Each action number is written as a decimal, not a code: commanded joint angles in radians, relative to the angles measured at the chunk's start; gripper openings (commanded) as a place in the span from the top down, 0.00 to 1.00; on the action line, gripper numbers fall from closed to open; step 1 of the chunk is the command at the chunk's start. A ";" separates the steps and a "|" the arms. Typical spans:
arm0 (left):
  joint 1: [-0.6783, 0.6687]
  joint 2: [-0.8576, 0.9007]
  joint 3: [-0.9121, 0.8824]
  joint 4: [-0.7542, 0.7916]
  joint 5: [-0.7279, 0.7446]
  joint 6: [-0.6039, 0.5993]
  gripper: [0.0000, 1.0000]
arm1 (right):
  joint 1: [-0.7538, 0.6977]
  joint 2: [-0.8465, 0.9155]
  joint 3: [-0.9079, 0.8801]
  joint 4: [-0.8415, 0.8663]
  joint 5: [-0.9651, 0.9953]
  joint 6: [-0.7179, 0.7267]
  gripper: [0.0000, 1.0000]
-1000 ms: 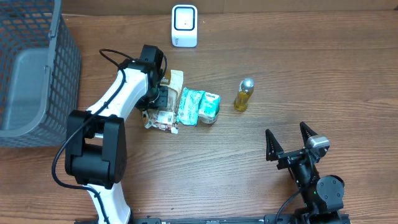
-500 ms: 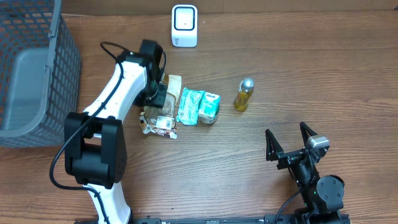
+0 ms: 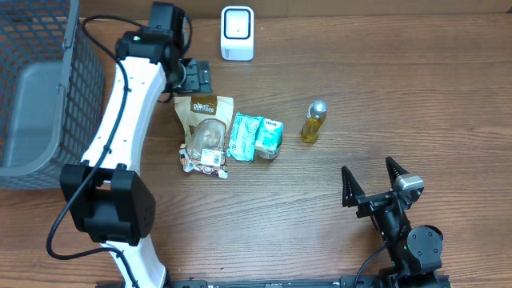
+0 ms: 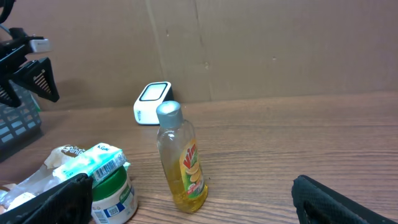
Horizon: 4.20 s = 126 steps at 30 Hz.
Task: Scan the item barcode
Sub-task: 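Open the left gripper and lift it away from the items, then reach the right gripper to the yellow bottle and grasp its neck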
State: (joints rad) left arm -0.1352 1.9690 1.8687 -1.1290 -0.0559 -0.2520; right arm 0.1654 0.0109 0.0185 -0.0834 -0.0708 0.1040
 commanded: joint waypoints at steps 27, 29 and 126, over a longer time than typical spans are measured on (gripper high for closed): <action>0.015 -0.014 0.013 0.003 0.001 -0.025 0.00 | 0.002 0.064 0.321 -0.259 0.038 0.113 0.00; 0.015 -0.014 0.013 0.003 0.001 -0.025 0.00 | 0.002 0.130 0.425 -0.319 0.041 0.113 0.00; 0.010 -0.014 0.013 0.003 0.001 -0.025 0.00 | 0.182 1.842 1.472 -0.860 0.159 0.262 0.48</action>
State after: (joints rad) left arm -0.1181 1.9690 1.8690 -1.1290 -0.0559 -0.2634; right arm 0.3420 1.8458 1.4956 -0.9470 0.0792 0.3653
